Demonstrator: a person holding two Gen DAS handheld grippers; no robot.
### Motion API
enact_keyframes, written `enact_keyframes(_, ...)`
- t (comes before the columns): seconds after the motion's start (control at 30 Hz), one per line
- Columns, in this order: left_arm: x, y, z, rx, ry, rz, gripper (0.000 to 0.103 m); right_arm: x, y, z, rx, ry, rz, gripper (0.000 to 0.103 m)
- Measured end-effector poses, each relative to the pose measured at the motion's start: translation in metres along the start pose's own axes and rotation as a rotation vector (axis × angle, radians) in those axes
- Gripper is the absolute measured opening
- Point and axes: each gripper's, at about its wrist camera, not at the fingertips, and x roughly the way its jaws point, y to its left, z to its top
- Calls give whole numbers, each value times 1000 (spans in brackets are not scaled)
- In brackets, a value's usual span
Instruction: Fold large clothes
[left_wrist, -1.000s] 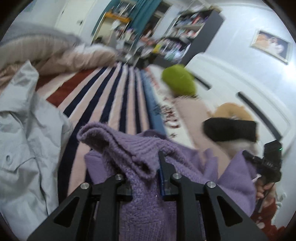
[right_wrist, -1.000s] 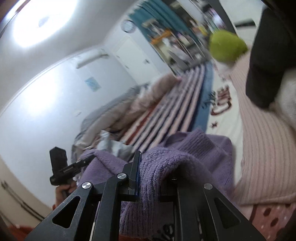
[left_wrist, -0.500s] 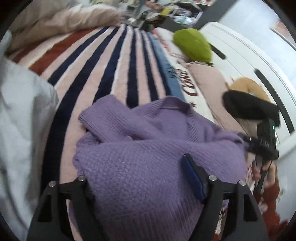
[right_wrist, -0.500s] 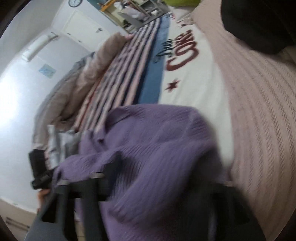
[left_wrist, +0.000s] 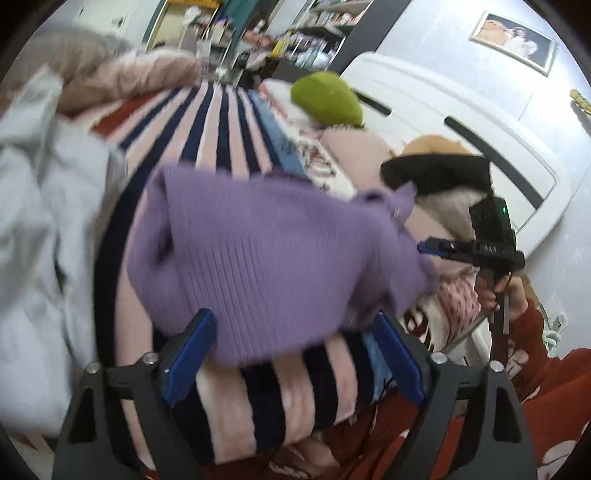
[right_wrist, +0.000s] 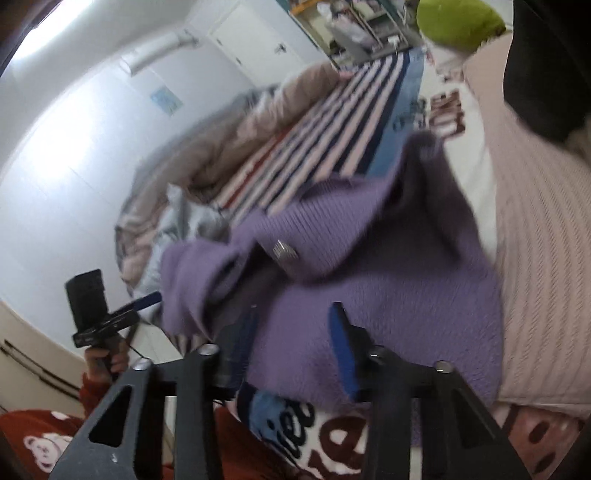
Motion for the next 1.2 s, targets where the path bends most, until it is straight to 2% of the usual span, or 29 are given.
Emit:
enact_keyframes(0.1, 16, 5, -14, -46, 34, -50, 68, 20, -2, 0, 9, 24, 2, 28)
enact_keyframes(0.13, 19, 1, -18, -44, 39, -61, 58, 25, -1, 1, 4, 23, 1, 25)
enact_keyframes(0.17, 28, -4, -17, -30, 48, -76, 50, 27, 0, 2, 3, 19, 3, 23)
enact_keyframes(0.2, 36, -10, -16, -14, 62, -91, 48, 29, 1, 4, 4, 13, 6, 20)
enact_keyframes(0.27, 49, -19, -14, 6, 99, -122, 36, 34, 5, 8, 0, 10, 3, 17)
enact_keyframes(0.33, 64, -30, -8, 22, 132, -129, 31, 43, 8, 11, -15, 18, -10, 16)
enact_keyframes(0.43, 59, -44, 0, 75, 116, -95, 31, 53, 6, 18, -14, 36, -18, 16)
enact_keyframes(0.57, 48, -45, 26, 93, 45, -85, 31, 60, -1, 43, -25, 22, -85, 16)
enact_keyframes(0.7, 43, -30, 62, 19, -14, -81, 31, 69, -20, 72, 44, 23, -123, 16)
enact_keyframes(0.77, 38, -26, 79, 40, -37, -36, 32, 71, -26, 79, 77, 19, -123, 16)
enact_keyframes(0.87, 48, -16, 101, 87, 8, 68, 35, 67, -25, 84, 69, 6, -126, 19)
enact_keyframes(0.93, 55, -6, 110, 83, 19, 118, 35, 64, -22, 81, 61, 0, -122, 19)
enact_keyframes(1.0, 59, 7, 121, 44, -7, 145, 36, 60, -18, 79, 47, 1, -120, 19)
enact_keyframes(1.1, 59, 22, 138, 1, -62, 187, 43, 54, -8, 76, 19, -5, -120, 19)
enact_keyframes(1.2, 47, 31, 152, -19, -133, 194, 56, 44, 5, 74, -27, -22, -128, 19)
